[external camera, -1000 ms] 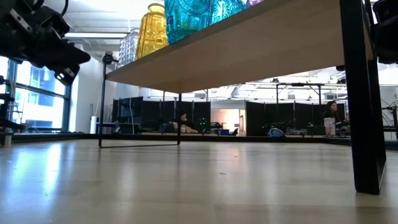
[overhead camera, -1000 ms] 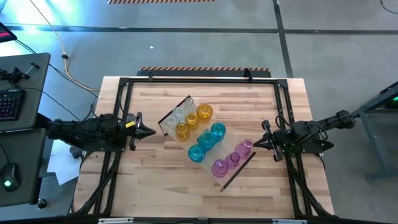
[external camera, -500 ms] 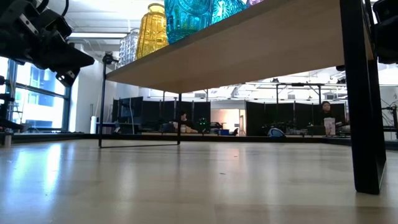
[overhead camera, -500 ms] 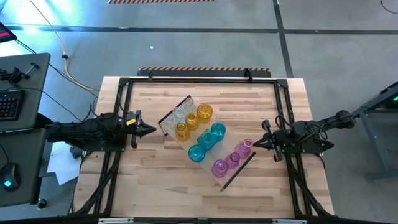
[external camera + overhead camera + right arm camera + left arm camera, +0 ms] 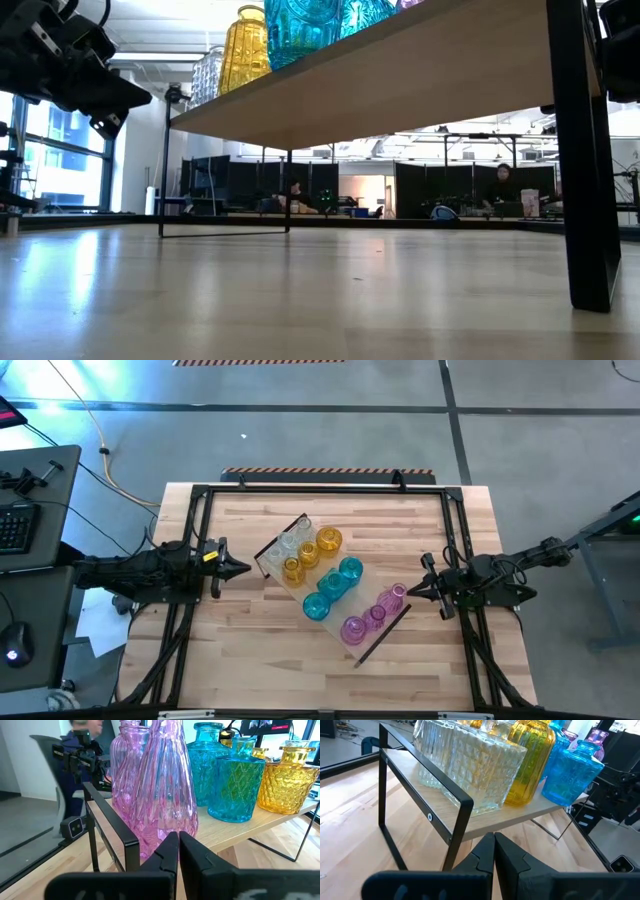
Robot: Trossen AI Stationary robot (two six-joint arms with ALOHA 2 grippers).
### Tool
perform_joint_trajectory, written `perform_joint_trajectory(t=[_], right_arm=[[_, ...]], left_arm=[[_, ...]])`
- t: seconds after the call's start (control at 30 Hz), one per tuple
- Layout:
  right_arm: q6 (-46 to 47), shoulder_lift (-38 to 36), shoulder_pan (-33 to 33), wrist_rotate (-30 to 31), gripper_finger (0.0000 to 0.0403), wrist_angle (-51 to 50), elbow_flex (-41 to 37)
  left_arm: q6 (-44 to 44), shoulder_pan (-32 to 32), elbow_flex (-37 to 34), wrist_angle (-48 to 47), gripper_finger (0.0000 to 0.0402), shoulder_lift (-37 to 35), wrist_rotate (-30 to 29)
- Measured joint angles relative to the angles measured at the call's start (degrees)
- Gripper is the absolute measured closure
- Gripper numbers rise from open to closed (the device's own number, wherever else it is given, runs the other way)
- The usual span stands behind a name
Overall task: Sort vases onto shelf
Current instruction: Return to Home Position
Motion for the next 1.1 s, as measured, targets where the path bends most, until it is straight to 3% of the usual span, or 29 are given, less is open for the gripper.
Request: perform_joint_trajectory(t=[1.1], right_arm=[[0.0,0.0,0.0,0.0,0.0402,0.0,0.0]], left_arm=[[0.0,0.0,0.0,0.0,0.0398,0.0,0.0]])
